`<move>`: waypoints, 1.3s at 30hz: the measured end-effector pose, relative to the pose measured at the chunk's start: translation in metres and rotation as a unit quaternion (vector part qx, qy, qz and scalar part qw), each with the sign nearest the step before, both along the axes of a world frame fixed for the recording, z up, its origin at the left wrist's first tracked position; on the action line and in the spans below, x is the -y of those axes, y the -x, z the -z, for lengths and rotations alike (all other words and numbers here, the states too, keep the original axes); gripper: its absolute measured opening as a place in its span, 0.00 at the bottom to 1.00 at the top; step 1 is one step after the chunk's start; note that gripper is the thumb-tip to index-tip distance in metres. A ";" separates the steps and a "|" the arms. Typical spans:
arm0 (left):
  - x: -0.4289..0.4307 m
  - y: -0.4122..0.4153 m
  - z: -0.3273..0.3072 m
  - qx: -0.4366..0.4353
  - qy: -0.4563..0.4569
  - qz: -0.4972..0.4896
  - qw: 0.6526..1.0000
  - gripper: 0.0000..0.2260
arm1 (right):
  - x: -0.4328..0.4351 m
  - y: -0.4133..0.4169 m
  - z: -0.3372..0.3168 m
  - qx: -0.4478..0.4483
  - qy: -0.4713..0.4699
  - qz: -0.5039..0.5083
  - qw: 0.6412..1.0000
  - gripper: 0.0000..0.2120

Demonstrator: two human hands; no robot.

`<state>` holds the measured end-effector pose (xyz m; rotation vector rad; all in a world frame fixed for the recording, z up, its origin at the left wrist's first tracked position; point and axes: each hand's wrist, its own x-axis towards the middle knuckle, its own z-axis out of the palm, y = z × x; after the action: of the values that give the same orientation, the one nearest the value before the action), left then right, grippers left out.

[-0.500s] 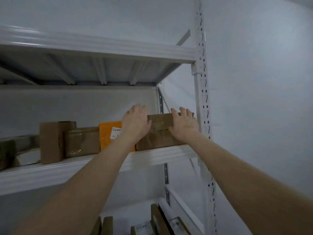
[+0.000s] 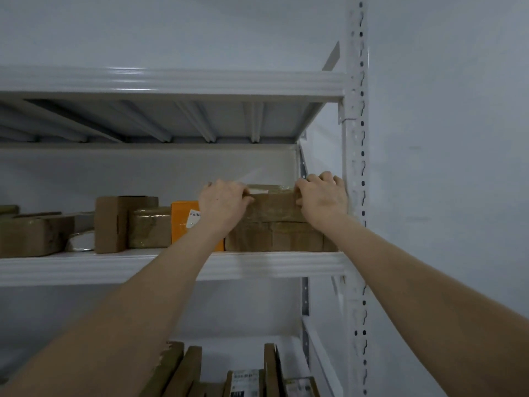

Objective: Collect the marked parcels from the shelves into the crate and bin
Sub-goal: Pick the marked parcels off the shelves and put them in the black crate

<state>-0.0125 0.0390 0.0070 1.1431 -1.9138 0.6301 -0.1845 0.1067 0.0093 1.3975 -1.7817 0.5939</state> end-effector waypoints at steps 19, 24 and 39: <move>-0.047 -0.007 0.015 -0.446 -0.274 0.190 0.830 0.28 | -0.059 -0.003 0.023 0.334 0.018 -0.076 0.939 0.27; -0.050 -0.018 0.017 -0.500 -0.277 0.275 0.773 0.29 | -0.065 -0.008 0.025 0.360 0.078 -0.135 0.920 0.26; -0.064 -0.050 0.034 -0.380 -0.196 0.330 0.841 0.25 | -0.094 -0.042 0.031 0.354 0.062 -0.097 0.928 0.18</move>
<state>0.0377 0.1030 -0.0266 0.6986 -1.5698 -0.5594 -0.1428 0.2012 -0.0214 1.3732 -2.0992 1.4359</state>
